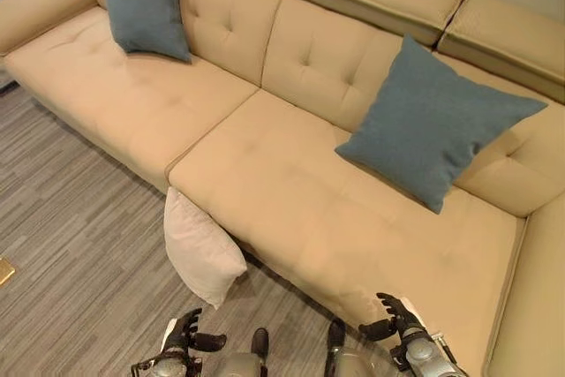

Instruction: Pick up all the scattered cushions and arrange them neatly on the sofa.

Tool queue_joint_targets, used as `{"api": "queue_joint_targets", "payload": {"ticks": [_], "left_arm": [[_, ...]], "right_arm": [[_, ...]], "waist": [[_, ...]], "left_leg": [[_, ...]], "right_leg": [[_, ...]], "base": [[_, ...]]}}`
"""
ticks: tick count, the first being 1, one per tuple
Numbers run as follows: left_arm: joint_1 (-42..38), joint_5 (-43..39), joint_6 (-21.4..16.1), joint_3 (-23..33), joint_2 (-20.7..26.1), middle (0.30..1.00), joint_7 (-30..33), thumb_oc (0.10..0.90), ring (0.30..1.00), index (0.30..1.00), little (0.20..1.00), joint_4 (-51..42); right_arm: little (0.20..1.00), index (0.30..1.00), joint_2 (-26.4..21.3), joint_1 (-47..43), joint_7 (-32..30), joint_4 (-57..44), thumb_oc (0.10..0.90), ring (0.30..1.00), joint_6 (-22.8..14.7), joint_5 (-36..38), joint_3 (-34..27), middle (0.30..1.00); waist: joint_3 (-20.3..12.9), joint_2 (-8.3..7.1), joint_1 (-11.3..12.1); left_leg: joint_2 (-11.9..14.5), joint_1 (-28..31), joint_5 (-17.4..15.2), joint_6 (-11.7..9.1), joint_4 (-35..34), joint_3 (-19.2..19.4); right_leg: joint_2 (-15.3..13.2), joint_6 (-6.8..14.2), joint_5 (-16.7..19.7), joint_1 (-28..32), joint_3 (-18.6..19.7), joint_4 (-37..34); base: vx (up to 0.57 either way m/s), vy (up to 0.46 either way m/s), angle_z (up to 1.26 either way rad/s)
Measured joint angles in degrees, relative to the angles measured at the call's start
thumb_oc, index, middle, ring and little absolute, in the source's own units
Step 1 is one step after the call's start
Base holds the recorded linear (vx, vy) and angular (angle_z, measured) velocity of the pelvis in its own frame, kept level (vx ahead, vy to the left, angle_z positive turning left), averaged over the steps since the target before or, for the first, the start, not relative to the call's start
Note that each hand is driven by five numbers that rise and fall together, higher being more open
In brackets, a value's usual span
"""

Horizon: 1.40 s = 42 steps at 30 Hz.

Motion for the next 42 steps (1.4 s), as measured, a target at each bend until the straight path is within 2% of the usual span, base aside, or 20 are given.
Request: {"api": "queue_joint_targets", "payload": {"ticks": [2,4,6,10,11,13,14,16,19,20,23,24,26,27,28,32,34,36,38,42], "left_arm": [[0.8,0.0,0.7,-0.3,-1.4,0.900,-0.1,0.800,0.900,0.900,0.900,0.3],[1.4,-0.1,1.0,-0.4,-2.4,0.900,0.1,0.800,0.900,0.900,0.900,0.4],[1.5,-0.2,1.0,-0.7,-2.7,0.900,0.2,0.800,0.900,0.900,0.900,0.4],[-1.4,-0.9,0.8,-2.4,-3.6,0.900,0.4,0.800,0.900,0.900,0.900,-0.7],[-1.7,-1.3,0.8,-2.5,-4.3,0.900,0.4,0.800,0.900,0.900,0.900,-0.7],[-2.1,-2.2,0.9,-2.3,-3.8,0.900,0.7,0.800,0.900,0.900,0.900,-0.4],[-2.8,-2.4,1.0,-2.1,-3.7,0.900,0.5,0.800,0.900,0.900,0.900,0.5],[-2.6,-2.6,0.9,-1.5,-3.7,0.900,0.5,0.800,0.900,0.900,0.900,1.4],[-0.9,-2.4,1.2,-1.1,-3.7,0.900,1.3,0.800,0.900,0.900,0.900,1.9],[-0.8,-2.4,1.3,-0.8,-3.7,0.900,1.1,0.800,0.900,0.900,0.900,2.2],[-1.2,-2.2,1.3,-1.4,-4.3,0.900,0.8,0.800,0.900,0.900,0.900,2.0],[-1.6,-1.8,1.7,-1.8,-4.5,0.900,0.0,0.800,0.900,0.900,0.900,2.0],[-1.9,-1.2,1.9,-1.9,-5.1,0.900,-0.2,0.800,0.900,0.900,0.900,1.9],[-1.4,-1.1,2.1,-1.9,-4.8,0.900,-0.3,0.800,0.900,0.900,0.900,2.3],[-1.5,-1.1,2.3,-0.1,-4.9,0.900,-1.2,0.800,0.900,0.900,0.900,3.5],[-1.5,0.0,2.4,0.1,-3.3,0.900,-1.2,0.800,0.900,0.900,0.900,4.4],[-1.5,0.1,2.4,0.1,-1.9,0.900,-1.0,0.800,0.900,0.900,0.900,4.8],[-2.0,0.2,2.4,0.4,-0.4,0.900,-0.7,0.800,0.900,0.900,0.900,4.4],[-2.2,0.2,2.6,0.6,1.6,0.900,0.2,0.800,0.900,0.900,0.900,4.1],[-1.9,0.2,2.6,0.4,2.0,0.900,0.1,0.800,0.900,0.900,0.900,4.6]], "right_arm": [[0.900,0.900,-0.1,-1.2,-0.1,0.1,0.800,0.900,0.1,1.0,0.0,0.900],[0.900,0.900,-0.3,-1.7,-0.2,0.0,0.800,0.900,-0.1,1.1,0.1,0.900],[0.900,0.900,-0.3,-2.4,-0.3,0.0,0.800,0.900,-0.1,1.2,0.1,0.900],[0.900,0.900,-1.1,-2.5,-0.5,-0.1,0.800,0.900,0.0,1.9,0.3,0.900],[0.900,0.900,-1.7,-2.6,-0.5,-0.1,0.800,0.900,0.0,2.2,0.8,0.900],[0.900,0.900,-1.8,-2.6,-1.0,-0.6,0.800,0.900,-0.3,2.3,2.2,0.900],[0.900,0.900,-1.8,-2.3,-1.3,-0.7,0.800,0.900,-0.2,2.2,2.2,0.900],[0.900,0.900,-2.3,-0.2,-1.3,-0.1,0.800,0.900,0.2,2.2,2.2,0.900],[0.900,0.900,-2.4,-0.4,-1.4,0.2,0.800,0.900,0.4,2.2,2.2,0.900],[0.900,0.900,-2.3,0.1,-1.3,0.2,0.800,0.900,0.4,2.2,2.3,0.900],[0.900,0.900,-2.4,0.4,-1.4,0.2,0.800,0.900,0.6,2.2,1.9,0.900],[0.900,0.900,-2.5,0.6,-1.4,0.2,0.800,0.900,0.6,2.2,1.9,0.900],[0.900,0.900,-2.5,0.6,-1.3,0.3,0.800,0.900,0.8,2.2,1.5,0.900],[0.900,0.900,-1.9,0.2,-1.4,0.4,0.800,0.900,0.8,2.2,1.0,0.900],[0.900,0.900,-1.2,-0.4,-1.5,0.2,0.800,0.900,0.6,2.1,0.4,0.900],[0.900,0.900,-0.5,0.5,-1.3,0.3,0.800,0.900,0.9,1.2,-0.1,0.900],[0.900,0.900,0.0,0.8,-1.2,0.1,0.800,0.900,0.9,1.2,0.1,0.900],[0.900,0.900,0.9,1.3,-1.0,-0.1,0.800,0.900,0.7,1.2,0.4,0.900],[0.900,0.900,2.0,0.0,-0.9,-0.4,0.800,0.900,0.3,1.4,1.1,0.900],[0.900,0.900,2.1,-1.3,-0.8,-0.4,0.800,0.900,0.5,2.2,1.5,0.900]], "waist": [[-0.7,1.23,1.1],[-1.6,1.71,2.0],[-2.1,2.13,2.2],[-2.3,3.68,2.0],[-2.3,5.29,2.6],[-1.2,3.56,3.7],[-0.1,1.93,2.1],[-0.3,0.88,1.4],[-0.5,1.26,0.6],[-0.5,1.26,-1.1],[-0.6,1.39,-1.9],[-0.7,1.63,-3.4],[-0.8,1.80,-2.8],[-0.7,1.36,-2.1],[-0.9,0.34,-1.5],[-2.2,-0.77,-1.1],[-2.2,-0.03,-1.5],[-2.2,0.02,-1.5],[-1.8,0.47,-2.2],[-1.5,0.21,-2.8]], "left_leg": [[2.7,-0.6,2.3,-1.8,-2.2,-1.7],[4.1,-1.6,3.4,-3.2,-2.7,-2.4],[5.0,-2.9,3.9,-3.9,-2.4,-3.2],[5.5,-9.0,9.5,-9.0,-1.4,-6.9],[7.0,-9.8,8.2,-8.5,-2.5,-5.1],[6.7,-11.6,-1.9,-7.3,-2.9,-1.3],[5.8,-11.9,-1.2,-5.6,-1.5,4.6],[4.2,-10.6,-1.3,-5.6,2.3,10.0],[5.3,-5.1,-1.4,-5.9,3.7,11.6],[6.3,-3.2,-1.6,-5.7,4.0,16.2],[9.3,1.3,-1.7,-5.5,0.4,23.3],[9.4,1.7,-1.6,-5.1,-0.8,25.9],[8.5,3.4,-1.2,-4.3,-3.7,23.2],[8.6,4.1,0.9,-3.9,-4.6,22.6],[6.7,4.2,0.0,-2.3,-4.7,21.2],[2.6,4.9,-0.5,0.1,-4.3,17.4],[0.9,5.9,-0.9,2.3,-3.3,14.1],[0.6,6.0,-1.5,3.1,-3.0,11.8],[0.8,5.9,-1.3,4.0,-3.4,8.6],[-0.1,6.7,-1.7,4.7,-4.4,7.3]], "right_leg": [[3.1,-3.1,2.3,1.5,-0.8,-5.0],[5.1,-4.2,3.9,1.9,-1.9,-7.8],[6.4,-4.8,4.2,1.2,-2.7,-7.6],[9.9,-7.8,3.2,-1.2,-3.7,-6.0],[11.3,-9.8,2.2,-2.2,-6.6,-3.6],[10.3,-12.3,1.5,-4.1,-7.5,-1.2],[6.1,-13.1,4.2,-2.3,-13.3,-4.4],[3.9,-12.6,5.5,0.5,-16.3,-9.4],[3.0,-10.4,7.9,2.8,-21.0,-13.8],[2.9,-8.8,9.2,5.2,-24.5,-17.3],[2.6,-8.3,9.8,5.7,-30.4,-18.3],[2.5,-7.7,9.8,6.2,-33.3,-18.7],[2.8,-6.9,9.6,6.1,-34.7,-17.5],[2.4,-6.6,9.3,6.0,-34.5,-16.4],[0.5,-5.1,8.4,6.0,-35.5,-14.2],[-6.8,-3.8,4.5,3.8,-31.1,-1.2],[-11.8,-4.0,3.4,0.2,-27.9,12.3],[-10.8,-1.4,0.8,-2.3,-22.5,16.0],[-3.9,-1.0,-0.9,-5.3,-13.8,13.2],[-0.9,-2.4,1.4,-9.3,-14.5,2.2]], "base": [[-0.17,-0.192,0.34],[-0.17,-0.167,0.19],[-0.21,-0.189,0.27],[-0.20,-0.120,1.02],[-0.21,-0.064,1.02],[-0.17,-0.017,1.24],[-0.15,0.004,1.83],[-0.10,0.027,1.53],[0.01,0.055,0.99],[0.00,0.074,1.14],[0.08,0.174,1.23],[0.08,0.124,1.20],[0.15,0.247,0.68],[0.13,0.236,0.25],[0.11,0.194,0.35],[0.19,0.261,0.68],[0.15,0.098,0.85],[0.06,0.051,0.70],[0.23,0.031,0.70],[0.25,-0.018,0.25]]}}
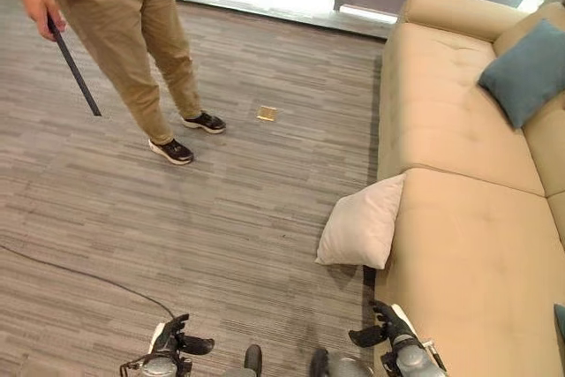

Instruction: Pick up all the scattered cushions and arrange them neatly on the sofa.

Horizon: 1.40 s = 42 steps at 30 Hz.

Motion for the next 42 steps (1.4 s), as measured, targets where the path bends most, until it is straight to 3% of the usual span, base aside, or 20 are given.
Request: {"api": "queue_joint_targets", "payload": {"ticks": [1,3,6,7,9,11,12,13,14,16,19,21,23,24,26,28,29,32,37,42], "left_arm": [[0.0,0.0,0.0,0.3,-0.6,0.900,0.0,0.800,0.900,0.900,0.900,0.2],[-0.2,-0.1,0.0,0.1,-1.2,0.900,-0.3,0.800,0.900,0.900,0.900,1.1],[2.0,0.2,0.0,-0.4,-2.4,0.900,-1.0,0.800,0.900,0.900,0.900,1.5],[2.0,0.4,0.1,-0.4,-3.0,0.900,-1.2,0.800,0.900,0.900,0.900,1.5],[1.6,0.9,0.1,-0.5,-4.2,0.900,-1.3,0.800,0.900,0.900,0.900,1.4],[1.1,1.0,0.1,-0.5,-4.6,0.900,-1.4,0.800,0.900,0.900,0.900,0.8],[1.2,1.0,0.1,-0.5,-4.5,0.900,-1.5,0.800,0.900,0.900,0.900,-0.6],[1.4,1.0,0.0,-0.5,-4.7,0.900,-1.6,0.800,0.900,0.900,0.900,-1.1],[1.4,1.0,0.0,-0.5,-5.2,0.900,-1.6,0.800,0.900,0.900,0.900,-1.4],[0.7,0.8,0.2,-0.6,-5.1,0.900,-1.7,0.800,0.900,0.900,0.900,-1.5],[-0.9,0.8,0.3,-0.6,-4.4,0.900,-1.5,0.800,0.900,0.900,0.900,-3.4],[-1.6,0.8,0.6,-1.8,-4.0,0.900,-1.3,0.800,0.900,0.900,0.900,-3.5],[-1.0,0.7,0.6,-2.9,-4.2,0.900,-1.3,0.800,0.900,0.900,0.900,-3.5],[-1.0,-0.7,0.6,-2.7,-4.3,0.900,-1.2,0.800,0.900,0.900,0.900,-3.5],[-0.9,-0.9,0.7,-2.7,-4.5,0.900,-1.2,0.800,0.900,0.900,0.900,-3.5],[-1.3,-0.8,0.7,-2.6,-4.8,0.900,-1.3,0.800,0.900,0.900,0.900,-3.2],[-1.2,-0.7,0.8,-2.7,-4.9,0.900,-1.3,0.800,0.900,0.900,0.900,-2.5],[-0.5,-0.2,1.0,-2.8,-4.7,0.900,-1.3,0.800,0.900,0.900,0.900,-2.9],[-0.6,0.0,0.7,-2.2,-1.7,0.900,-1.1,0.800,0.900,0.900,0.900,-3.7],[0.0,0.0,0.5,-2.1,0.3,0.900,-0.9,0.800,0.900,0.900,0.900,-3.5]], "right_arm": [[0.900,0.900,0.0,-0.1,0.1,-0.2,0.800,0.900,0.1,0.0,0.2,0.900],[0.900,0.900,0.1,0.2,0.3,0.0,0.800,0.900,0.2,0.0,0.2,0.900],[0.900,0.900,0.6,2.9,0.5,0.2,0.800,0.900,0.4,0.0,0.2,0.900],[0.900,0.900,0.4,3.4,0.6,0.2,0.800,0.900,0.3,0.0,-0.1,0.900],[0.900,0.900,0.0,3.3,0.6,0.2,0.800,0.900,0.4,0.0,-1.5,0.900],[0.900,0.900,-0.3,3.2,0.6,0.0,0.800,0.900,0.5,0.0,-1.9,0.900],[0.900,0.900,-0.2,3.5,0.6,0.0,0.800,0.900,0.3,0.1,-2.1,0.900],[0.900,0.900,-0.5,3.2,0.5,-0.1,0.800,0.900,0.2,0.1,-2.1,0.900],[0.900,0.900,-1.0,2.2,0.4,0.0,0.800,0.900,0.1,0.2,-2.0,0.900],[0.900,0.900,-1.5,1.2,0.2,0.1,0.800,0.900,-0.2,0.5,-1.5,0.900],[0.900,0.900,-1.4,0.5,0.2,0.2,0.800,0.900,0.2,1.0,-1.3,0.900],[0.900,0.900,-1.4,0.9,0.2,0.5,0.800,0.900,0.4,1.0,-1.0,0.900],[0.900,0.900,-1.8,1.1,0.0,0.6,0.800,0.900,0.6,1.0,-0.1,0.900],[0.900,0.900,-1.9,0.5,-0.2,0.6,0.800,0.900,0.6,0.9,0.2,0.900],[0.900,0.900,-2.3,0.2,-0.4,0.3,0.800,0.900,0.4,0.9,0.1,0.900],[0.900,0.900,-2.6,0.6,-0.6,0.2,0.800,0.900,0.4,0.8,-0.4,0.900],[0.900,0.900,-2.4,2.0,-0.5,0.3,0.800,0.900,0.7,0.6,-0.3,0.900],[0.900,0.900,-1.9,2.9,-0.4,0.0,0.800,0.900,0.7,0.0,-0.2,0.900],[0.900,0.900,0.6,2.6,0.7,-3.0,0.800,0.900,0.6,-1.5,1.0,0.900],[0.900,0.900,1.2,1.5,0.7,-5.0,0.800,0.900,0.0,-2.3,1.7,0.900]], "waist": [[0.3,0.06,-0.2],[1.1,-0.51,-1.0],[0.4,-2.88,-1.8],[0.5,-2.69,-2.0],[0.2,-0.91,-3.2],[0.1,-0.79,-3.5],[-0.3,-2.32,-3.3],[-0.5,-2.29,-3.2],[-0.6,-1.86,-2.5],[-0.9,-1.61,-2.7],[0.0,-3.02,-2.4],[1.0,-4.28,-1.9],[1.0,-4.24,-1.4],[1.6,-3.43,-1.2],[2.1,-2.15,-0.6],[2.3,-0.90,-1.3],[2.2,-0.80,-1.5],[1.8,-0.48,-1.6],[2.0,0.19,0.2],[1.9,-0.40,1.2]], "left_leg": [[0.0,0.4,-1.5,1.1,-0.2,-0.9],[-0.1,2.2,-1.4,0.0,-0.6,-1.2],[-0.9,6.2,-4.4,-1.9,-2.1,-2.7],[-0.4,6.9,-5.5,-2.4,-1.9,-3.0],[2.5,7.1,-7.5,-4.6,0.4,-3.7],[3.6,6.0,-9.1,-7.8,7.1,-1.5],[3.5,1.3,-10.1,-9.6,19.4,1.6],[3.6,0.0,-9.8,-10.1,23.5,2.2],[4.4,-3.8,-9.6,-11.4,33.0,2.3],[5.8,-8.9,-10.7,-10.8,37.9,3.1],[5.8,-12.0,-11.1,-9.5,27.6,4.9],[5.3,-11.4,-7.5,-10.0,16.0,3.5],[5.7,-11.0,-3.0,-11.9,6.3,-0.3],[5.7,-11.5,-0.6,-12.2,3.4,-5.3],[5.7,-11.7,1.6,-11.6,1.8,-8.9],[5.1,-12.1,2.9,-10.5,2.6,-8.4],[4.0,-10.4,4.9,-8.0,2.6,-7.0],[2.4,-7.7,7.1,-5.1,0.7,-1.9],[1.0,-3.5,4.5,-0.5,-0.8,6.5],[1.0,-0.5,4.4,-0.8,-3.7,10.2]], "right_leg": [[0.1,1.6,2.3,-2.1,-1.4,-2.4],[-0.2,2.8,5.8,-3.2,-3.4,-6.6],[-2.0,2.3,8.4,-0.5,-7.2,-10.8],[-1.6,0.4,10.6,-0.1,-7.4,-10.6],[0.7,0.0,10.5,1.0,-7.7,-9.1],[2.3,-2.9,9.6,3.0,-8.1,-9.3],[2.7,-6.6,10.6,5.6,-6.9,-11.6],[3.3,-8.5,10.3,6.7,-6.3,-12.5],[4.6,-8.6,10.9,8.7,-5.0,-14.5],[5.8,-9.9,10.0,9.6,-2.9,-16.0],[6.4,-10.0,9.7,11.0,-0.5,-17.5],[6.7,-8.7,10.5,13.4,1.0,-19.5],[8.0,-7.8,11.0,15.6,4.0,-21.4],[9.3,-7.5,11.1,16.7,6.5,-22.0],[10.3,-7.4,11.2,17.1,8.4,-22.0],[10.5,-6.7,10.6,18.1,9.2,-22.0],[9.2,-6.3,8.6,18.2,11.4,-20.0],[5.8,-3.0,5.0,15.0,12.6,-12.4],[-5.5,1.0,0.0,11.0,-0.5,1.3],[-5.9,2.8,-1.1,9.2,-4.2,1.0]], "base": [[0.35,-0.003,0.16],[0.39,-0.021,0.26],[0.32,-0.044,0.21],[0.44,-0.108,0.39],[0.31,-0.092,0.46],[0.20,-0.073,0.27],[0.12,-0.046,-0.02],[0.24,-0.076,-0.38],[0.12,-0.029,-0.60],[0.15,-0.002,-0.44],[0.28,0.126,-0.36],[0.25,0.210,-0.47],[0.26,0.268,-0.82],[0.13,0.158,-1.02],[0.16,0.209,-0.98],[0.22,0.366,-0.59],[0.15,0.290,-0.56],[0.07,0.265,-0.79],[0.10,0.185,-0.72],[0.12,0.036,-0.43]]}}
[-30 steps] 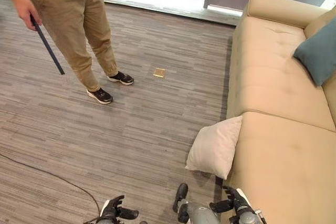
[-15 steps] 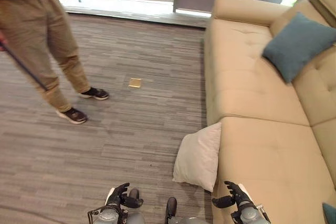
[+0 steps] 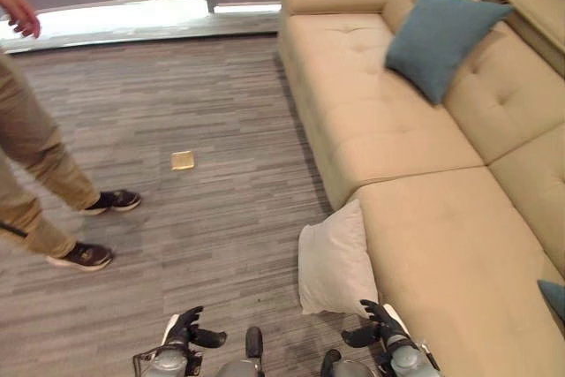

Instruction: Pick up all the scattered cushions and arrange them neatly on the sofa.

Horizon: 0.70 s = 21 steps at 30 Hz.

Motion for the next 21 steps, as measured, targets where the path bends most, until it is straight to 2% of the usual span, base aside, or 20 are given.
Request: {"api": "queue_joint_targets", "payload": {"ticks": [2,4,5,6,8,9,10,11,12,14,15,16,17,18,19,20,21], "left_arm": [[0.1,0.0,0.2,0.0,0.2,0.900,0.0,0.800,0.900,0.900,0.900,0.6],[0.5,0.0,0.1,-0.1,-0.3,0.900,-0.2,0.800,0.900,0.900,0.900,0.5],[0.4,0.0,0.2,-0.1,-0.8,0.900,-0.2,0.800,0.900,0.900,0.900,0.3],[0.6,0.0,0.1,-0.2,-1.0,0.900,-0.4,0.800,0.900,0.900,0.900,0.0],[1.1,-0.4,0.1,-0.1,-1.9,0.900,-0.3,0.800,0.900,0.900,0.900,-0.1],[0.9,-1.2,-0.1,0.3,-2.7,0.900,-0.3,0.800,0.900,0.900,0.900,-0.8],[0.8,-1.4,-0.4,0.6,-2.8,0.900,-0.3,0.800,0.900,0.900,0.900,-2.1],[0.8,-1.3,-0.7,0.3,-2.9,0.900,-0.3,0.800,0.900,0.900,0.900,-2.4],[0.0,-1.3,-0.7,-0.3,-3.1,0.900,-0.4,0.800,0.900,0.900,0.900,-2.5],[-0.3,-1.3,-0.7,-0.4,-3.4,0.900,-0.4,0.800,0.900,0.900,0.900,-2.6],[-0.9,-1.3,-0.7,-0.7,-3.5,0.900,-0.4,0.800,0.900,0.900,0.900,-2.5],[-0.6,-1.3,-0.7,-0.7,-3.5,0.900,-0.3,0.800,0.900,0.900,0.900,-2.4],[-1.0,-1.3,-0.6,-0.8,-3.7,0.900,-0.3,0.800,0.900,0.900,0.900,-2.2],[-0.7,-1.3,-0.6,-1.0,-3.8,0.900,-0.3,0.800,0.900,0.900,0.900,-2.2],[-1.1,-2.0,-0.6,-1.3,-4.0,0.900,-0.3,0.800,0.900,0.900,0.900,-2.4],[-1.1,-2.0,-0.7,-1.5,-4.1,0.900,-0.2,0.800,0.900,0.900,0.900,-2.4],[-1.4,-2.0,-0.7,-1.9,-4.5,0.900,-0.2,0.800,0.900,0.900,0.900,-2.4]], "right_arm": [[0.900,0.900,-0.1,-1.0,0.0,1.0,0.800,0.900,0.1,0.0,-0.1,0.900],[0.900,0.900,-0.1,-0.3,0.0,1.0,0.800,0.900,0.1,0.0,-0.8,0.900],[0.900,0.900,-0.3,0.3,-0.1,1.0,0.800,0.900,0.2,0.0,-1.2,0.900],[0.900,0.900,-0.4,0.6,-0.1,1.1,0.800,0.900,0.2,0.0,-1.4,0.900],[0.900,0.900,-0.9,0.6,-0.4,1.2,0.800,0.900,0.2,0.1,-1.6,0.900],[0.900,0.900,-1.6,0.4,-0.5,1.2,0.800,0.900,0.2,0.2,-1.6,0.900],[0.900,0.900,-2.5,0.2,-0.7,1.2,0.800,0.900,0.2,0.3,-1.6,0.900],[0.900,0.900,-3.2,-0.2,-1.0,1.1,0.800,0.900,0.2,0.4,-1.5,0.900],[0.900,0.900,-4.3,-0.6,-1.4,0.9,0.800,0.900,0.2,0.5,-1.6,0.900],[0.900,0.900,-4.8,-1.1,-1.5,0.6,0.800,0.900,0.2,0.5,-1.6,0.900],[0.900,0.900,-4.9,-1.3,-1.5,0.6,0.800,0.900,0.3,0.5,-1.6,0.900],[0.900,0.900,-4.8,-1.5,-1.5,0.5,0.800,0.900,0.3,0.5,-1.4,0.900],[0.900,0.900,-4.8,-1.5,-1.6,0.5,0.800,0.900,0.2,0.5,-1.1,0.900],[0.900,0.900,-4.8,-2.0,-1.6,0.5,0.800,0.900,0.2,0.5,-1.1,0.900],[0.900,0.900,-5.0,-2.4,-1.6,0.5,0.800,0.900,0.2,0.5,-1.0,0.900],[0.900,0.900,-5.1,-2.7,-1.6,0.5,0.800,0.900,0.2,0.5,-1.0,0.900],[0.900,0.900,-5.7,-2.8,-1.6,0.3,0.800,0.900,0.1,0.5,-1.0,0.900]], "waist": [[-0.1,-0.67,-0.9],[0.1,-1.38,-1.3],[0.2,-1.26,-1.3],[0.4,-1.64,-0.9],[1.0,-2.50,-0.4],[1.2,-2.35,0.5],[1.6,-1.76,0.6],[1.7,-1.05,0.2],[1.5,-0.55,-0.4],[1.5,-0.34,-0.6],[1.6,-0.44,-1.3],[1.9,-0.88,-0.6],[2.1,-1.05,-0.9],[2.2,-1.03,-0.4],[2.4,-0.74,0.3],[2.6,-0.61,0.6],[2.8,0.08,0.0]], "left_leg": [[-0.1,0.2,-0.7,0.1,-0.5,0.2],[-0.1,0.2,-0.6,-1.6,0.6,-0.3],[0.9,-1.0,-1.8,-2.8,3.3,-0.6],[2.0,-3.6,-3.9,-3.9,9.4,-0.6],[3.1,-9.0,-4.9,-4.8,22.2,-1.2],[3.6,-11.0,-4.9,-5.1,27.1,-2.3],[4.3,-12.4,-5.9,-6.2,30.1,-3.9],[4.7,-12.8,-6.4,-6.8,30.2,-5.5],[4.8,-12.5,-6.8,-7.4,26.5,-6.6],[5.0,-11.6,-6.7,-7.4,21.0,-6.5],[5.8,-11.2,-6.3,-8.1,16.6,-8.4],[6.4,-10.1,-5.1,-9.4,10.7,-11.5],[7.5,-10.3,-4.7,-10.0,9.4,-14.0],[8.0,-10.3,-4.3,-10.4,8.0,-17.8],[8.4,-10.7,-4.0,-11.0,7.3,-23.0],[8.4,-10.6,-4.0,-11.0,6.9,-26.2],[8.3,-10.6,-3.3,-11.1,7.5,-27.1]], "right_leg": [[1.3,-0.4,0.3,-2.3,-1.1,-0.8],[2.4,-3.3,4.2,-1.3,-1.7,-4.1],[3.9,-3.9,4.1,-0.4,-1.4,-5.5],[4.6,-4.8,4.2,0.4,-1.3,-6.8],[5.5,-6.9,4.0,1.7,-0.6,-8.9],[6.1,-7.8,4.4,2.2,0.2,-9.2],[6.6,-8.4,5.3,3.0,0.1,-10.0],[7.1,-8.4,5.0,3.7,0.3,-10.4],[8.0,-7.9,4.5,3.8,1.5,-11.0],[8.4,-8.9,5.2,3.6,2.0,-11.1],[9.1,-8.2,5.2,4.3,3.4,-12.2],[9.9,-8.8,6.1,5.0,4.7,-13.4],[10.4,-8.0,5.9,5.4,6.3,-13.8],[10.8,-8.1,6.0,5.6,7.4,-13.7],[11.3,-7.3,6.0,5.7,10.0,-13.6],[11.2,-6.9,5.8,5.6,11.3,-13.4],[10.8,-6.4,5.9,5.7,11.8,-13.1]], "base": [[0.05,-0.054,-0.09],[0.06,-0.091,0.21],[0.04,-0.072,0.12],[0.00,-0.050,-0.04],[0.01,-0.008,-0.26],[0.07,0.065,-0.45],[0.11,0.104,-0.36],[0.14,0.136,-0.29],[0.18,0.167,-0.28],[0.21,0.237,-0.32],[0.28,0.399,-0.49],[0.20,0.297,-0.59],[0.22,0.359,-0.72],[0.11,0.236,-0.92],[0.16,0.385,-1.04],[0.15,0.408,-1.02],[0.21,0.616,-0.67]]}}
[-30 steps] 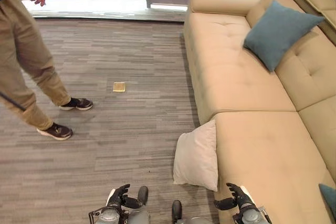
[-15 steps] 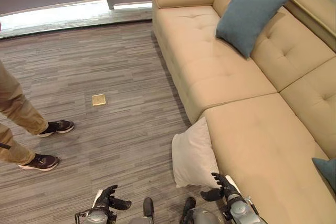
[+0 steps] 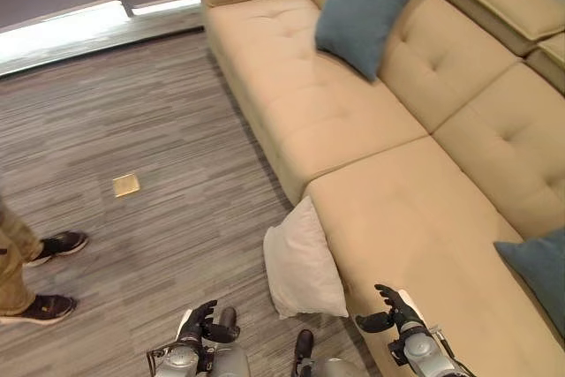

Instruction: Pick up all the scattered cushions and arrange them neatly on the sofa.

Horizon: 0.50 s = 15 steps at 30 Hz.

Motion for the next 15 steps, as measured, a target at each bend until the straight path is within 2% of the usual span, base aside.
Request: {"api": "queue_joint_targets", "payload": {"ticks": [1,2,3,4,5,6,7,8,9,10,11,13,14,15], "left_arm": [[-0.6,0.0,0.0,-0.6,-0.9,0.900,0.0,0.800,0.900,0.900,0.900,0.2],[-0.4,0.0,0.0,-0.8,-1.1,0.900,0.0,0.800,0.900,0.900,0.900,0.4],[-1.1,0.1,0.0,-1.1,-1.6,0.900,-0.1,0.800,0.900,0.900,0.900,0.7],[-1.9,0.2,0.0,-1.2,-1.5,0.900,-0.1,0.800,0.900,0.900,0.900,0.5],[-2.6,0.4,-0.1,-1.1,-0.9,0.900,0.1,0.800,0.900,0.900,0.900,0.2],[-2.6,0.7,-0.1,-1.0,-0.2,0.900,0.2,0.800,0.900,0.900,0.900,0.5],[-2.8,0.9,-0.1,-0.9,0.9,0.900,0.5,0.800,0.900,0.900,0.900,0.5],[-2.8,1.1,-0.3,-0.8,1.4,0.900,0.5,0.800,0.900,0.900,0.900,0.3],[-3.0,1.2,-0.4,-0.5,2.2,0.900,0.9,0.800,0.900,0.900,0.900,0.1],[-3.0,1.3,-0.4,-0.5,2.5,0.900,1.0,0.800,0.900,0.900,0.900,0.1],[-2.8,1.4,-0.4,-0.3,3.4,0.900,1.2,0.800,0.900,0.900,0.900,0.2],[-1.9,1.4,-0.5,1.0,4.8,0.900,1.4,0.800,0.900,0.900,0.900,0.1],[-0.5,1.3,-0.5,3.2,4.9,0.900,1.6,0.800,0.900,0.900,0.900,0.2],[0.2,1.3,-0.5,3.9,4.8,0.900,1.7,0.800,0.900,0.900,0.900,0.6]], "right_arm": [[0.900,0.900,-0.9,0.3,-0.1,-0.1,0.800,0.900,0.1,0.0,-0.1,0.900],[0.900,0.900,-0.9,0.5,-0.1,-0.2,0.800,0.900,0.2,0.0,-0.6,0.900],[0.900,0.900,-0.8,1.3,-0.3,-0.7,0.800,0.900,0.2,-0.1,-1.5,0.900],[0.900,0.900,-0.4,1.8,-0.4,-1.0,0.800,0.900,0.3,-0.1,-1.5,0.900],[0.900,0.900,0.7,2.5,-0.3,-1.8,0.800,0.900,0.2,-0.3,-1.4,0.900],[0.900,0.900,1.9,1.2,-0.1,-2.0,0.800,0.900,0.3,-0.5,-0.8,0.900],[0.900,0.900,3.1,1.4,0.1,-2.9,0.800,0.900,0.1,-0.5,-0.3,0.900],[0.900,0.900,3.4,1.5,0.3,-3.6,0.800,0.900,0.1,-0.5,0.2,0.900],[0.900,0.900,4.0,1.4,0.5,-4.2,0.800,0.900,-0.1,-0.6,0.5,0.900],[0.900,0.900,4.5,1.5,0.5,-4.2,0.800,0.900,-0.1,-0.7,0.5,0.900],[0.900,0.900,5.0,0.9,0.6,-4.3,0.800,0.900,-0.1,-0.9,0.7,0.900],[0.900,0.900,5.3,0.9,0.5,-4.4,0.800,0.900,-0.3,-1.4,0.7,0.900],[0.900,0.900,5.3,0.0,0.5,-4.3,0.800,0.900,-0.3,-1.6,1.5,0.900],[0.900,0.900,5.2,-0.7,0.5,-4.4,0.800,0.900,-0.4,-1.8,1.8,0.900]], "waist": [[0.2,1.10,-1.0],[0.0,1.38,-1.4],[0.0,1.40,-1.8],[-0.1,0.33,-2.0],[-0.1,-1.22,-1.5],[0.0,-1.32,-0.6],[0.0,-1.52,-0.5],[0.0,-1.43,0.3],[0.3,-0.64,1.0],[0.4,-0.59,1.4],[0.5,-0.15,2.2],[0.5,0.14,2.3],[0.5,0.12,3.1],[0.3,0.04,4.3]], "left_leg": [[-0.5,-1.1,0.2,0.0,2.3,0.3],[-0.6,-1.0,0.2,0.1,2.3,0.8],[-1.6,-0.8,2.3,-0.2,2.2,3.5],[-3.2,-0.7,2.3,0.5,2.7,4.8],[-5.9,-0.6,2.4,2.8,3.1,7.6],[-6.4,-0.7,1.9,4.5,3.7,11.0],[-8.1,0.1,1.5,6.3,3.8,13.5],[-8.4,0.5,1.3,6.7,3.8,14.9],[-9.0,1.0,0.6,8.6,4.3,17.0],[-9.4,1.5,0.4,8.9,4.1,18.1],[-9.3,2.3,0.1,9.4,3.7,19.2],[-9.3,2.5,0.1,10.6,3.5,21.0],[-8.7,3.9,1.0,11.5,1.5,23.7],[-8.2,4.9,1.4,11.1,-0.1,25.4]], "right_leg": [[-0.8,1.6,-0.1,0.8,0.8,-0.1],[-1.4,2.2,-0.3,1.0,1.2,-0.2],[-3.2,3.8,-1.5,1.0,2.4,0.7],[-4.9,4.1,-1.2,0.3,2.8,1.4],[-8.2,5.3,-0.1,-2.0,3.6,3.2],[-9.8,4.6,1.1,-3.6,3.2,5.0],[-12.3,3.6,2.1,-4.2,1.0,6.3],[-13.6,3.7,1.7,-4.8,-0.9,7.1],[-15.6,3.4,2.2,-4.5,-5.9,7.7],[-16.5,3.7,1.9,-4.4,-8.9,7.9],[-17.1,4.9,1.1,-4.1,-10.6,8.4],[-15.8,6.5,-0.1,-3.8,-12.5,11.3],[-14.3,7.4,-3.8,-5.3,-13.5,17.5],[-12.7,7.1,-5.4,-6.5,-13.4,20.4]], "base": [[0.17,0.472,-0.46],[0.13,0.469,-0.37],[0.01,0.439,-0.28],[0.01,0.438,-0.44],[-0.05,0.463,-0.82],[-0.05,0.294,-1.06],[-0.06,0.399,-1.07],[-0.05,0.310,-0.83],[-0.03,0.200,-0.72],[-0.05,0.206,-0.75],[-0.06,0.161,-0.56],[-0.09,0.211,-0.53],[-0.06,0.152,-0.91],[-0.01,0.041,-1.06]]}}
